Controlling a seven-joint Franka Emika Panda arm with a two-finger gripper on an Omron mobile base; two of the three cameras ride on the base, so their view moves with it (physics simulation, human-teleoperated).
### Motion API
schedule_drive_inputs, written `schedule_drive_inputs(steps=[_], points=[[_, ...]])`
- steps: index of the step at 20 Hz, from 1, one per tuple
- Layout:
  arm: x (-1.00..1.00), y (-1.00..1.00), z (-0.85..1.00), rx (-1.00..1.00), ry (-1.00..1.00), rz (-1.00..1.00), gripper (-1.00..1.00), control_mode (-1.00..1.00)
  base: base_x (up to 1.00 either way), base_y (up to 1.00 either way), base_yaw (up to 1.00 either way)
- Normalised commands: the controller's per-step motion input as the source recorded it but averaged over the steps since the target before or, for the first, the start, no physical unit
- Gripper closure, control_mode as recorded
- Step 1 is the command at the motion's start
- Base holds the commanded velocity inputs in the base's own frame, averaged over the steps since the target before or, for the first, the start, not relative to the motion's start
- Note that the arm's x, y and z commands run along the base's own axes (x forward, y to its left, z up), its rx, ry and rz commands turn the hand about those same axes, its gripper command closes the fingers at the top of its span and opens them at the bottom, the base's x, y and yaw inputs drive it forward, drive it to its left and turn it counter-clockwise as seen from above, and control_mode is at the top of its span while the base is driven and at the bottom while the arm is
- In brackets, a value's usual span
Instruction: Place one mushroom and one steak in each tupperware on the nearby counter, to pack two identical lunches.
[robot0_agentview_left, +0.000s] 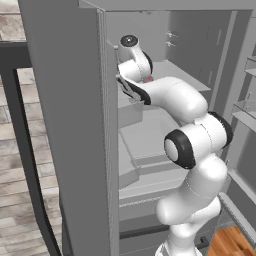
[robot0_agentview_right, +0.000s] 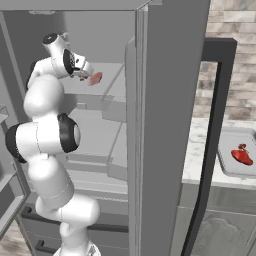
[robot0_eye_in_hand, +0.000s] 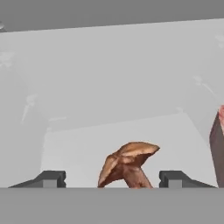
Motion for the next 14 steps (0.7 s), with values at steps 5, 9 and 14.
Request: schedule_drive_inputs(steps=[5, 9, 14], points=[[0.29, 0.0, -0.05, 0.0, 0.0, 0.0, 1.0, -1.0, 0.0, 0.0, 0.0], [0.02, 0.0, -0.05, 0.0, 0.0, 0.0, 1.0, -1.0, 0.0, 0.0, 0.0], [-0.23, 0.03, -0.34, 0.0, -0.06, -0.02, 1.0, -1.0, 0.0, 0.0, 0.0]])
